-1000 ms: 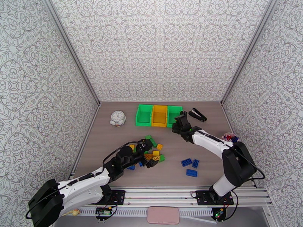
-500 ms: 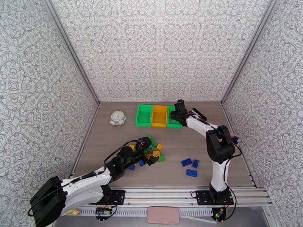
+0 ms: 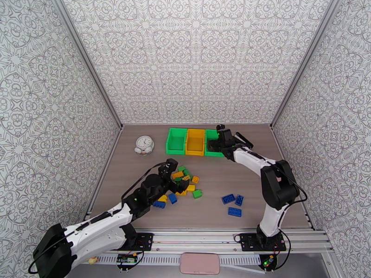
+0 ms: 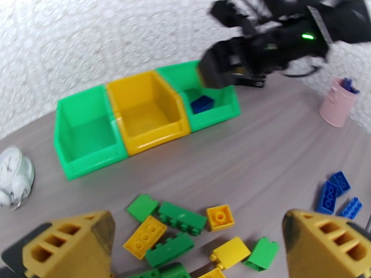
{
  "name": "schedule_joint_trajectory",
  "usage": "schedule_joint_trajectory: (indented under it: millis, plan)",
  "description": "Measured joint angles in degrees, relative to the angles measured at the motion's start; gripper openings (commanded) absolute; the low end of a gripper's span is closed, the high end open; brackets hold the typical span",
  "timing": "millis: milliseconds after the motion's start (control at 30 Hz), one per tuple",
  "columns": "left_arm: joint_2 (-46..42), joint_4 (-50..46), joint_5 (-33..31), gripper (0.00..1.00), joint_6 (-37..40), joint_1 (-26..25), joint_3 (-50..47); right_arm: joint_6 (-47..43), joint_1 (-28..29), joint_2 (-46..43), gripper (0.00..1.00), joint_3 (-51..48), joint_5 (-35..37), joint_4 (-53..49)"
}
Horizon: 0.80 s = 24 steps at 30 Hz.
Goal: Sort the legos into containers by color
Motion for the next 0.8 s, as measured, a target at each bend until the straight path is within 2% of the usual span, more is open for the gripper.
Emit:
schedule_joint_trajectory:
  millis: [100, 233, 467, 633, 800]
  plan:
    - [2.23, -7.19, -2.58, 1.00, -6.25, 2.78, 3.72, -3.28, 0.02, -5.35, 1.00, -6.27, -5.64, 4.90]
    - [6.32, -16.09, -2.67, 1.00, -12.24, 7.43, 7.39, -6.86, 0.57, -11.10, 1.00, -13.66, -11.96, 9.42]
    - [17.73, -31.19, 3.04, 1.00, -14.08, 16.00, 14.82, -11.47, 5.40, -17.33, 1.00, -21.14, -21.22, 12.28]
    - [24.55, -38.42, 6.16, 0.89, -13.46, 18.01, 18.51, -14.43, 8.46, -18.93, 1.00, -22.03, -24.13, 10.51]
    - [28.72, -41.38, 7.45, 0.70, -13.40, 19.41, 20.44, -16.35, 8.55, -19.37, 1.00, -22.32, -24.55, 7.67]
